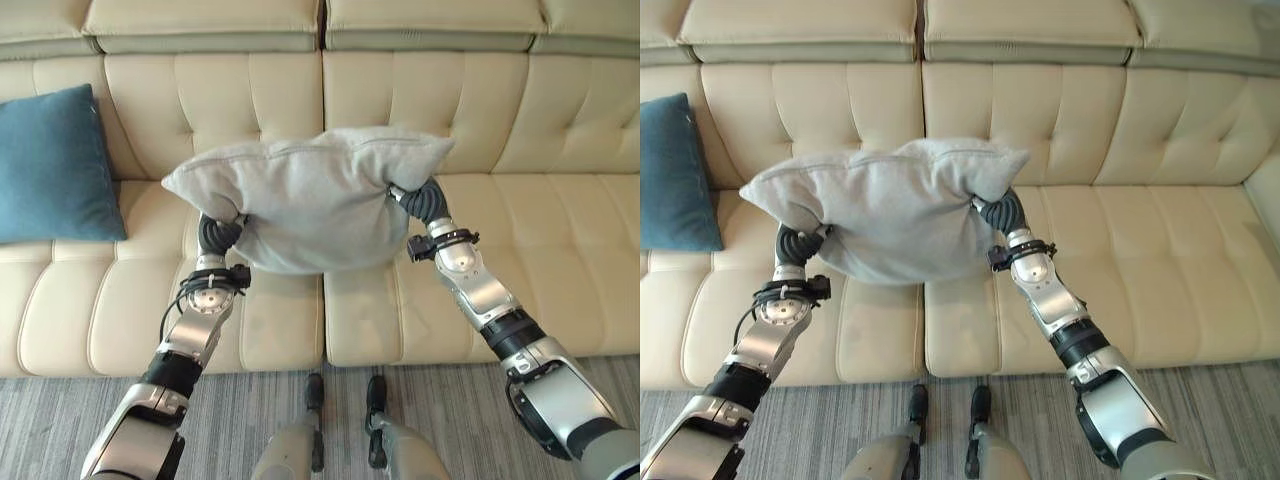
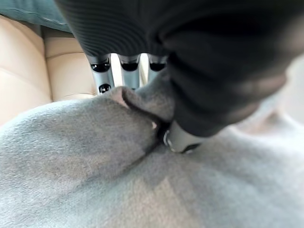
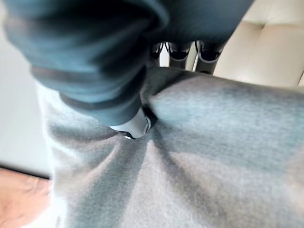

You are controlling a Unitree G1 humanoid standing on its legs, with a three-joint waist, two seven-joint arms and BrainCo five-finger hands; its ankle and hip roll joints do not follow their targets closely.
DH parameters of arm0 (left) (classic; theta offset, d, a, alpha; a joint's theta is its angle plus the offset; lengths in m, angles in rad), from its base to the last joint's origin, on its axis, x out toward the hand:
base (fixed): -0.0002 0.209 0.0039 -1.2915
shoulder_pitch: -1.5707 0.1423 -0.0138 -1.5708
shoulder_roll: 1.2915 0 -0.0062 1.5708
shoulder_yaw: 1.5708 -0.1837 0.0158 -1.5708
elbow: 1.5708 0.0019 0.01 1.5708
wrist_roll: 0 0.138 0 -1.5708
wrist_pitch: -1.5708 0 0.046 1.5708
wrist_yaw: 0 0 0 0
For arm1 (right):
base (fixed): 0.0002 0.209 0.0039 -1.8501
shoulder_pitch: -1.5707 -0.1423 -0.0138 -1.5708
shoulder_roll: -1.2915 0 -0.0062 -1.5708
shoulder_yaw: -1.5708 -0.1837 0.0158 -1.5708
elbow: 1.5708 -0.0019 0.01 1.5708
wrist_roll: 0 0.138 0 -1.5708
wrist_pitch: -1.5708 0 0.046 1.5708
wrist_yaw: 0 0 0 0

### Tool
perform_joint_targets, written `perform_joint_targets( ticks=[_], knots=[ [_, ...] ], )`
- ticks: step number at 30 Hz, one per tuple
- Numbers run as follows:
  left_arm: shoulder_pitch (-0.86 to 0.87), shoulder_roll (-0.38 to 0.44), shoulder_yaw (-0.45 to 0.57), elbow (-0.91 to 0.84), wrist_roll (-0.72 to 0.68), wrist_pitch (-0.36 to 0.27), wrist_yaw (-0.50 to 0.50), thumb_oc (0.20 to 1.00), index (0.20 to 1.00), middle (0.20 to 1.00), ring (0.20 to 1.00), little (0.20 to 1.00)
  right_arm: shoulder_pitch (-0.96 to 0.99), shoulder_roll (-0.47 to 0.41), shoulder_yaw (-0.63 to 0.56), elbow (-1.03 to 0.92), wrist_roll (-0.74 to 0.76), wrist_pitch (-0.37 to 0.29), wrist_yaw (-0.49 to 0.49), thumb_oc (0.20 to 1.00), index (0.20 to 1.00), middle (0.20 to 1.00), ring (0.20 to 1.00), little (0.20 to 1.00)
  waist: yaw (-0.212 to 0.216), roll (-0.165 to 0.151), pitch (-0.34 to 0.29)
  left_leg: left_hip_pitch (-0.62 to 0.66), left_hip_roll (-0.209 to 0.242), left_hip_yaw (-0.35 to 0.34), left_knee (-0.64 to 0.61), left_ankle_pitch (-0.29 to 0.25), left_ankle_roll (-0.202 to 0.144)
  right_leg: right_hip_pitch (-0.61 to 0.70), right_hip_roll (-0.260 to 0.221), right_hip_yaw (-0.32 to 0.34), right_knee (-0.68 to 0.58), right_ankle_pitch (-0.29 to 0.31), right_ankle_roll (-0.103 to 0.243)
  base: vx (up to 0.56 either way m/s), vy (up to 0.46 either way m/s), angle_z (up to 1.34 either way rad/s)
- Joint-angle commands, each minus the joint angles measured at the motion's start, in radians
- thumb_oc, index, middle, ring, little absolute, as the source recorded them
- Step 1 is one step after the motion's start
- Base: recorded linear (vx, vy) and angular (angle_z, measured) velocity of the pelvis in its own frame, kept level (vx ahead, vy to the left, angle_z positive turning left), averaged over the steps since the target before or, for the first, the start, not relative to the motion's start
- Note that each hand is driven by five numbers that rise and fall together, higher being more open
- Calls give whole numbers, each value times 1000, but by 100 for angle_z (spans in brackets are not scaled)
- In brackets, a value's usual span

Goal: Pick up all the scattered cushions and arrange them neatly on the sofa.

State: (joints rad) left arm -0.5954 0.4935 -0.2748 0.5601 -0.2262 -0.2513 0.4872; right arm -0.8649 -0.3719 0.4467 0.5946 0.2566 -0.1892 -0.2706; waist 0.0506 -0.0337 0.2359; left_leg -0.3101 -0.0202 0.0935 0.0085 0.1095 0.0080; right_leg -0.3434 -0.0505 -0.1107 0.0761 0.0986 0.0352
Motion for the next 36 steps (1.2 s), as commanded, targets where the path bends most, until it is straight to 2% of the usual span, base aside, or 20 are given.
perform_joint_targets(
  ticks=[1,2,3,4,5,6,7,13,16,23,28,30,33,36],
  knots=[
    [-228,3,-101,-14,-27,-132,24,200,200,200,200,200,-149,73,81,-50,9,-91,-11,200,200,200,200,200,26,-42,16,12,14,-26,58,-116,-33,7,-52,45,9,-49,103,-46,-54,2],
    [-276,-2,-122,28,-37,-130,22,219,219,219,219,219,-186,70,92,-4,18,-89,-13,200,200,200,200,200,25,-40,22,-3,17,-32,48,-105,-36,-9,-50,43,2,-45,104,-49,-53,1],
    [-315,-8,-141,86,-48,-124,20,426,426,426,426,426,-210,72,103,42,30,-86,-12,200,200,200,200,200,24,-40,26,-12,18,-37,43,-98,-39,-19,-48,43,-4,-39,106,-56,-75,2],
    [-389,-9,-174,173,-55,-122,14,1000,1000,1000,1000,1000,-259,75,123,121,69,-81,-3,555,555,555,555,555,22,-39,30,-31,21,-47,30,-85,-44,-42,-43,41,-13,-32,108,-34,-52,0],
    [-393,-9,-175,176,-57,-123,13,1000,1000,1000,1000,1000,-262,74,123,123,70,-82,-2,608,608,608,608,608,22,-39,30,-33,21,-47,30,-85,-44,-44,-43,40,-13,-32,108,-31,-56,3],
    [-420,-7,-187,195,-52,-120,16,1000,1000,1000,1000,1000,-279,74,133,144,87,-80,-1,931,931,931,931,931,21,-40,34,-42,22,-50,25,-78,-46,-50,-41,39,-18,-29,109,-24,-44,4],
    [-444,-4,-198,209,-50,-118,13,1000,1000,1000,1000,1000,-295,70,135,161,100,-80,1,1000,1000,1000,1000,1000,20,-41,37,-51,23,-54,19,-72,-49,-60,-37,37,-24,-26,109,-24,-44,8],
    [-460,44,-188,199,-37,-117,23,1000,1000,1000,1000,1000,-313,24,133,165,119,-87,-5,1000,1000,1000,1000,1000,13,-52,44,-72,30,-62,3,-61,-57,-84,-25,38,-44,-16,112,-6,-50,5],
    [-442,107,-160,165,-35,-127,23,1000,1000,1000,1000,1000,-328,-41,107,146,123,-98,-20,1000,1000,1000,1000,1000,9,-59,42,-67,36,-59,-3,-61,-63,-79,-19,39,-61,-14,115,5,-28,0],
    [-453,209,-129,173,-93,-138,-1,1000,1000,1000,1000,1000,-386,-139,30,221,250,-114,-33,1000,1000,1000,1000,1000,11,-53,41,-51,39,-60,-4,-63,-69,-57,-17,39,-73,-14,112,0,0,0],
    [-457,212,-119,245,-176,-133,-42,1000,1000,1000,1000,1000,-398,-150,-15,288,357,-116,-29,1000,1000,1000,1000,1000,6,-48,37,-41,41,-59,-12,-59,-72,-48,-16,39,-77,-13,110,0,0,0],
    [-461,203,-100,297,-264,-133,-80,1000,1000,1000,1000,1000,-395,-156,-45,334,424,-111,-25,1000,1000,1000,1000,1000,0,-43,34,-31,40,-58,-19,-55,-74,-40,-16,36,-78,-11,109,0,0,0],
    [-416,217,-74,257,-273,-136,-90,1000,1000,1000,1000,1000,-355,-176,-65,302,423,-109,-22,1000,1000,1000,1000,1000,-4,-36,31,-20,41,-59,-30,-49,-75,-32,-17,36,-82,-10,108,3,8,-1],
    [-285,230,-6,159,-254,-144,-102,1000,1000,1000,1000,1000,-238,-209,-101,179,384,-117,-6,1000,1000,1000,1000,1000,-11,-35,27,1,41,-54,-46,-45,-75,-17,-19,35,-87,-11,106,11,15,-4]
  ],
)
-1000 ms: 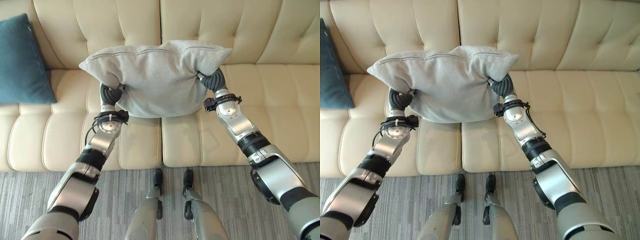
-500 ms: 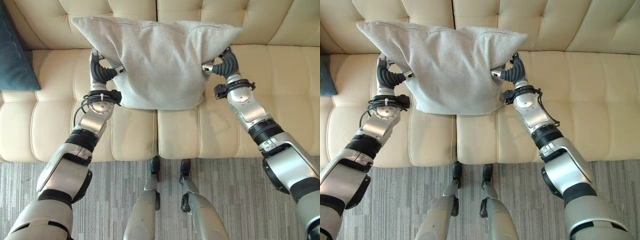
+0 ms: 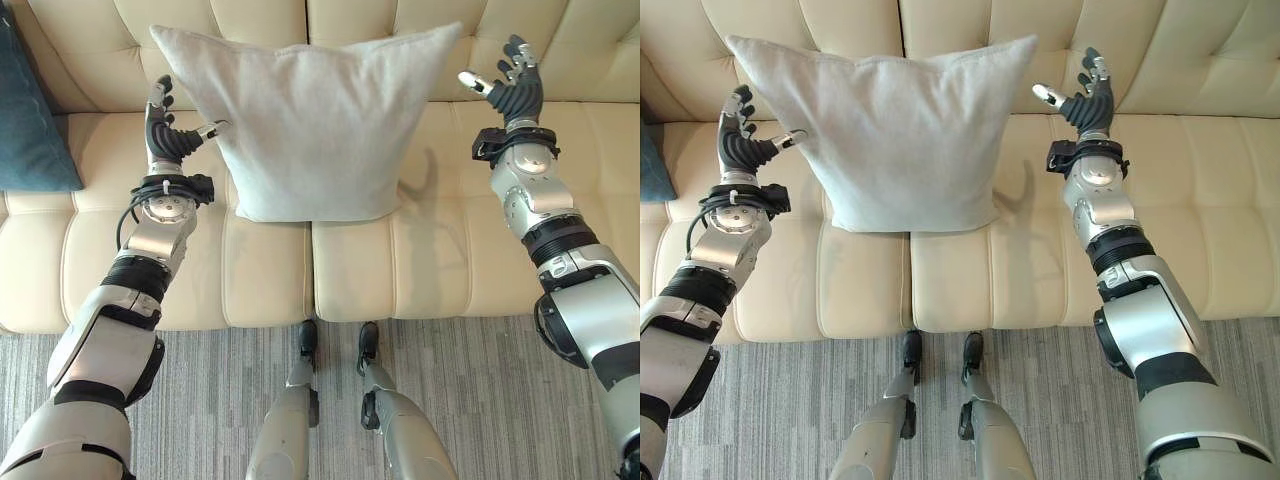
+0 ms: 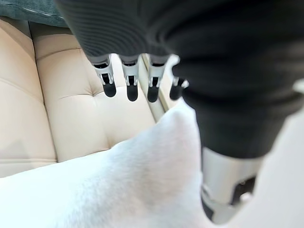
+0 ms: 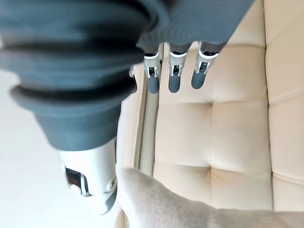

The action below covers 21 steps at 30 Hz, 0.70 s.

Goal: Pick up all the scattered cushions and arrange them neatly on the sofa.

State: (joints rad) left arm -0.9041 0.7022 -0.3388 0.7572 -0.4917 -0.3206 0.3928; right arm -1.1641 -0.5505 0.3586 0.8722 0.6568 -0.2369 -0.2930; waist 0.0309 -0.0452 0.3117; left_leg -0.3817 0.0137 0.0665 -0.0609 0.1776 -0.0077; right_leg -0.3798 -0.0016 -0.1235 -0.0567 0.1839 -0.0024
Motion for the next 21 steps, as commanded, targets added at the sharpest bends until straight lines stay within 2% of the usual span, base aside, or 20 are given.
perform_joint_targets(
  ticks=[1,7,9,10,11,15,21],
  knots=[
    [78,18,89,-72,13,-76,-9,1000,1000,1000,1000,1000,114,-34,-25,-161,-33,-72,24,1000,1000,1000,1000,1000,5,-22,-52,80,8,-23,17,-113,-59,25,-69,47,45,-98,143,0,0,0],
    [486,-60,250,-254,74,-56,-70,1000,1000,1000,1000,1000,609,-26,-142,-543,-183,-72,129,1000,1000,1000,1000,1000,-22,-12,-86,139,6,-9,-17,-113,-55,73,-76,42,37,-108,139,47,34,0],
    [615,-98,265,-299,123,-42,-114,1000,1000,1000,1000,1000,763,-15,-169,-606,-244,-67,177,1000,1000,1000,1000,1000,-30,-10,-95,159,4,-5,-22,-117,-52,94,-78,38,36,-111,140,51,28,1],
    [621,-99,266,-303,124,-40,-113,1000,1000,1000,1000,1000,770,-15,-169,-611,-245,-66,177,1000,1000,1000,1000,1000,-30,-9,-97,161,4,-6,-22,-118,-52,96,-78,37,35,-111,140,88,31,-2],
    [757,-131,305,-336,167,-22,-161,1000,1000,1000,1000,1000,924,-13,-206,-652,-319,-59,219,1000,1000,1000,1000,1000,-37,-9,-107,188,0,0,-24,-127,-46,124,-79,31,36,-117,142,78,25,-4],
    [973,-190,339,-315,239,15,-235,1000,1000,1000,1000,1000,1163,-6,-225,-657,-466,-42,282,1000,1000,1000,1000,1000,-48,-11,-132,253,-6,2,-20,-148,-35,189,-81,27,36,-128,146,71,34,-6],
    [1132,-274,296,-152,356,66,-309,1000,1000,1000,1000,1000,1286,16,-165,-484,-615,4,328,1000,1000,1000,1000,1000,-64,-13,-179,341,-11,29,13,-197,-21,263,-84,58,48,-140,154,22,78,-20]
  ],
)
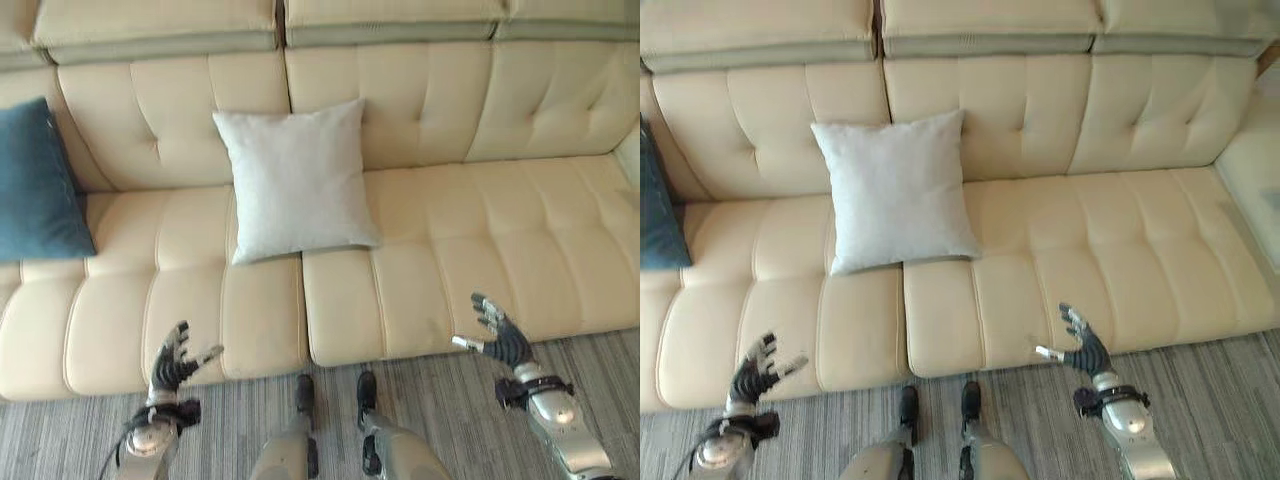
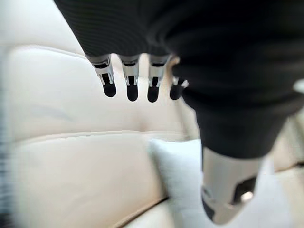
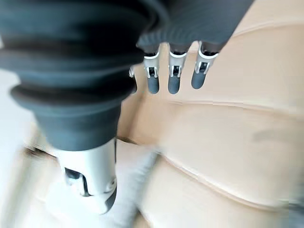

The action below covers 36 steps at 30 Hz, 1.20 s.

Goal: Pick up all the scattered cushions and arrange them neatly on the sofa.

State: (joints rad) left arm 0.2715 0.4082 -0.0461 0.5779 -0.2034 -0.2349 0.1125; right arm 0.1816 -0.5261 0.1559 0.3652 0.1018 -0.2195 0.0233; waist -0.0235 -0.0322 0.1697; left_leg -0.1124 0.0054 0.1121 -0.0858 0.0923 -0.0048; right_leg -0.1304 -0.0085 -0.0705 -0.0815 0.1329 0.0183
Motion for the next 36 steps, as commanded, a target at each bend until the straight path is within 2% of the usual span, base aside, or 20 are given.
perform_joint_targets(
  ticks=[1,7,8,9,11,13,14,16,18,20,23,25,26,28,31,36],
  knots=[
    [-35,6,-7,48,68,-17,-37,1000,1000,1000,1000,1000,-55,3,48,59,-72,-11,11,1000,1000,1000,1000,1000,-12,-27,-43,84,-4,-12,45,-122,-20,22,-77,14,75,-91,135,-12,65,-18],
    [-42,-12,-27,101,64,-17,-29,1000,1000,1000,1000,1000,-64,30,72,163,-98,11,0,1000,1000,1000,1000,1000,-15,-33,-46,120,-17,5,53,-144,1,15,-77,54,111,-76,153,-122,98,-41],
    [-79,6,-25,106,48,-19,-12,1000,1000,1000,1000,1000,-117,50,90,190,-92,20,-17,1000,1000,1000,1000,1000,-8,-34,-3,105,-15,17,61,-131,14,-58,-80,60,224,-42,184,-376,23,-93],
    [-90,16,-27,101,52,-20,-8,1000,1000,1000,1000,1000,-126,56,89,198,-84,21,-20,1000,1000,1000,1000,1000,-5,-32,7,94,-9,13,68,-124,16,-66,-78,58,254,-60,185,-475,14,-83],
    [-114,34,-32,105,61,-17,-5,1000,1000,1000,1000,1000,-138,68,85,207,-64,20,-29,1000,1000,1000,1000,1000,4,-22,16,61,8,3,87,-106,19,-57,-77,40,324,-122,165,-286,-44,-33],
    [-120,41,-30,99,57,-14,-6,1000,1000,1000,1000,1000,-134,70,79,206,-55,17,-30,1000,1000,1000,1000,1000,11,-18,8,40,15,-6,91,-93,20,-29,-76,37,396,-164,145,-227,-106,17],
    [-121,45,-27,102,58,-12,-11,1000,1000,1000,1000,1000,-122,78,72,217,-53,15,-29,1000,1000,1000,1000,1000,27,-20,-16,14,19,-12,92,-78,13,26,-71,39,419,-182,143,-143,-112,18],
    [-117,42,-27,95,62,-14,-11,1000,1000,1000,1000,1000,-112,83,67,207,-54,10,-31,1000,1000,1000,1000,1000,38,-28,-23,-1,17,-15,98,-75,8,69,-76,31,384,-200,140,-118,-144,21],
    [-137,36,-38,95,61,-17,-5,1000,1000,1000,1000,1000,-111,91,73,199,-41,13,-36,1000,1000,1000,1000,1000,53,-51,-24,-58,20,-31,105,-35,-14,118,-44,49,258,-260,110,-186,-236,18],
    [-153,30,-52,96,63,-21,-1,1000,1000,1000,1000,1000,-114,83,79,196,-30,10,-40,1000,1000,1000,1000,1000,51,-55,-30,-108,27,-36,113,-2,-34,129,-20,75,156,-253,90,-171,-182,23],
    [-161,13,-71,82,55,-22,-3,1000,1000,1000,1000,1000,-100,67,72,181,-20,10,-43,1000,1000,1000,1000,1000,44,-49,-15,-142,42,-47,125,22,-60,140,-9,56,81,-225,78,-172,-135,46],
    [-161,0,-80,81,58,-22,-12,1000,1000,1000,1000,1000,-91,57,60,177,-16,12,-42,1000,1000,1000,1000,1000,32,-47,-8,-142,38,-47,150,-4,-59,138,-11,39,59,-208,76,-192,-49,38],
    [-159,-9,-80,86,59,-22,-16,1000,1000,1000,1000,1000,-88,56,58,184,-16,15,-41,1000,1000,1000,1000,1000,25,-56,-9,-129,24,-60,192,-44,-56,131,-24,38,56,-194,76,-159,-13,30],
    [-148,-15,-79,83,53,-24,-14,1000,1000,1000,1000,1000,-84,58,58,179,-13,14,-38,1000,1000,1000,1000,1000,19,-60,-13,-104,0,-105,202,-81,-52,115,-24,52,64,-180,78,-77,4,11],
    [-140,-19,-79,81,50,-23,-15,1000,1000,1000,1000,1000,-76,61,55,182,-16,12,-37,1000,1000,1000,1000,1000,11,-53,-25,-75,-6,-127,172,-85,-47,110,-17,62,69,-180,79,50,36,-17],
    [-143,0,-101,53,61,-14,-35,1000,1000,1000,1000,1000,-61,96,33,208,29,25,-31,1000,1000,1000,1000,1000,-19,-45,-53,0,-6,-92,102,-92,-26,101,-21,98,100,-179,90,87,87,-27]
  ],
)
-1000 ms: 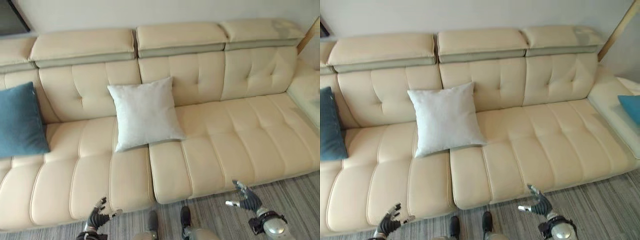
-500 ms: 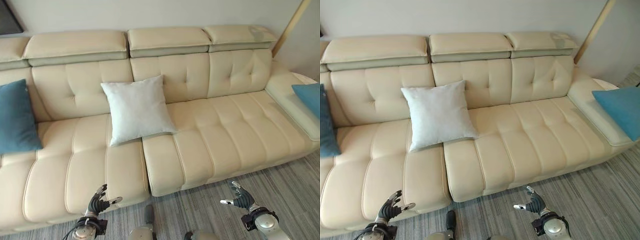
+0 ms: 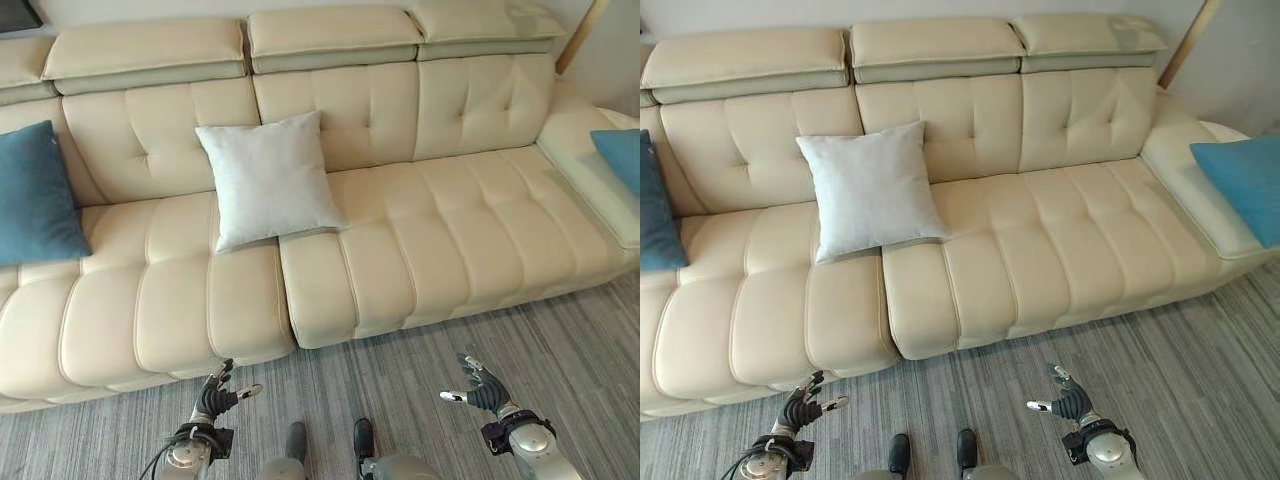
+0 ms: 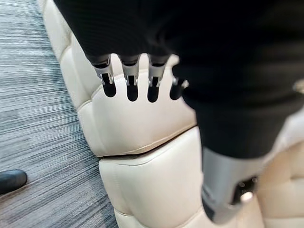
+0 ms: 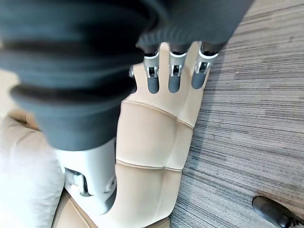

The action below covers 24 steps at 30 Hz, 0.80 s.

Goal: Pick up all the scattered cushions and arrange them neatly on the sofa.

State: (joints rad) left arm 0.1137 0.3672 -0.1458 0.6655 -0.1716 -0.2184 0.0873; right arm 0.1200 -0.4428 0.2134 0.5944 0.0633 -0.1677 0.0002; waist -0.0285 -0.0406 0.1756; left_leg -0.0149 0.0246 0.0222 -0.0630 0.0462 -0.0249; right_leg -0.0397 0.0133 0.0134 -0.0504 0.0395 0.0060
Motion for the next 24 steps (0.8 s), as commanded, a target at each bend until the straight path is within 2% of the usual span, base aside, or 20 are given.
perform_joint_targets(
  ticks=[1,2,4,6,7,9,12,13,14,15,17,18,19,21,22,23,24],
  knots=[
    [12,43,-6,-41,31,-30,-11,1000,1000,1000,1000,1000,-5,19,-28,-14,79,-24,-8,1000,1000,1000,1000,1000,-16,-35,-55,-90,-25,10,80,-52,-2,4,-41,28,85,-86,104,21,95,-40],
    [8,46,-11,-47,32,-30,-11,1000,1000,1000,1000,1000,-9,27,-29,-9,91,-23,-8,1000,1000,1000,1000,1000,-18,-34,-52,-86,-25,23,82,-59,2,-5,-39,45,101,-87,105,-14,152,-80],
    [4,46,-23,-75,26,-31,-13,1000,1000,1000,1000,1000,-52,54,-31,5,140,-19,-14,1000,1000,1000,1000,1000,-34,-31,-36,-63,-16,116,101,-95,24,-56,-28,121,147,-70,123,-16,136,-172],
    [4,46,-23,-75,26,-31,-13,1000,1000,1000,1000,1000,-52,54,-31,5,140,-19,-14,1000,1000,1000,1000,1000,-31,-31,-39,-67,-15,118,100,-93,23,-61,-27,124,146,-67,123,6,9,-192],
    [3,49,-22,-87,21,-32,-9,1000,1000,1000,1000,1000,-67,56,-33,12,147,-22,-18,1000,1000,1000,1000,1000,-30,-30,-29,-59,-9,146,109,-110,27,-79,-32,107,159,-64,128,27,-13,-135],
    [7,48,-28,-87,20,-25,-19,1000,1000,1000,1000,1000,-79,60,-23,-4,136,-20,-19,1000,1000,1000,1000,1000,-26,-27,-34,-42,13,219,113,-122,30,-106,-55,32,177,-57,136,59,-49,-118],
    [2,52,-35,-108,8,-14,-29,1000,1000,1000,1000,1000,-95,68,-7,-14,125,-18,-27,1000,1000,1000,1000,1000,-5,-16,-31,-4,59,309,120,-139,20,-120,-148,-255,247,-86,115,81,-116,-180],
    [3,51,-33,-103,2,-13,-31,1000,1000,1000,1000,1000,-96,68,1,-19,117,-19,-28,1000,1000,1000,1000,1000,5,-12,-38,16,70,333,123,-162,10,-101,-175,-340,254,-107,121,158,-129,-135],
    [7,49,-35,-108,2,-7,-38,1000,1000,1000,1000,1000,-96,73,8,-25,109,-14,-24,1000,1000,1000,1000,1000,8,-14,-39,35,77,360,121,-162,6,-103,-195,-392,272,-106,115,190,-144,-123],
    [4,47,-39,-106,4,-2,-40,1000,1000,1000,1000,1000,-93,73,8,-29,105,-14,-25,1000,1000,1000,1000,1000,-3,-15,-39,42,81,369,130,-164,6,-126,-198,-376,304,-97,126,184,-211,-96],
    [-8,33,-53,-90,8,-4,-49,1000,1000,1000,1000,1000,-65,74,-7,-40,112,-13,-19,1000,1000,1000,1000,1000,-44,-23,-52,60,89,376,152,-180,-4,-118,-163,-293,254,-109,128,193,-200,-70],
    [-8,33,-54,-89,8,-5,-49,1000,1000,1000,1000,1000,-64,74,-8,-41,112,-13,-19,1000,1000,1000,1000,1000,-42,-22,-52,61,90,377,154,-181,-5,-116,-162,-292,251,-108,127,239,-297,-33],
    [-26,19,-75,-75,7,-7,-53,1000,1000,1000,1000,1000,-42,67,-23,-36,129,-21,-22,1000,1000,1000,1000,1000,-64,-23,-59,41,119,370,249,-162,-26,-82,-130,-269,205,-115,100,213,-291,-15],
    [-48,4,-94,-64,-12,-11,-52,1000,1000,1000,1000,1000,-29,45,-36,-47,150,-26,-27,1000,1000,1000,1000,1000,-74,-28,-48,-2,145,328,377,-113,-47,-44,-99,-242,174,-125,71,251,-307,8],
    [-58,-3,-102,-53,-18,-13,-49,1000,1000,1000,1000,1000,-25,43,-38,-46,153,-23,-28,1000,1000,1000,1000,1000,-72,-30,-43,-27,148,301,414,-101,-51,-30,-93,-233,165,-132,62,112,-191,9],
    [-65,-6,-109,-53,-25,-13,-46,1000,1000,1000,1000,1000,-27,39,-34,-45,155,-22,-31,1000,1000,1000,1000,1000,-64,-44,-36,-76,126,277,424,-86,-34,-27,-97,-227,150,-116,52,24,-85,-20],
    [-65,-6,-109,-52,-25,-13,-46,1000,1000,1000,1000,1000,-27,40,-34,-45,155,-22,-31,1000,1000,1000,1000,1000,-65,-44,-37,-78,126,276,425,-87,-34,-28,-97,-228,150,-116,52,133,-84,-36]
  ],
)
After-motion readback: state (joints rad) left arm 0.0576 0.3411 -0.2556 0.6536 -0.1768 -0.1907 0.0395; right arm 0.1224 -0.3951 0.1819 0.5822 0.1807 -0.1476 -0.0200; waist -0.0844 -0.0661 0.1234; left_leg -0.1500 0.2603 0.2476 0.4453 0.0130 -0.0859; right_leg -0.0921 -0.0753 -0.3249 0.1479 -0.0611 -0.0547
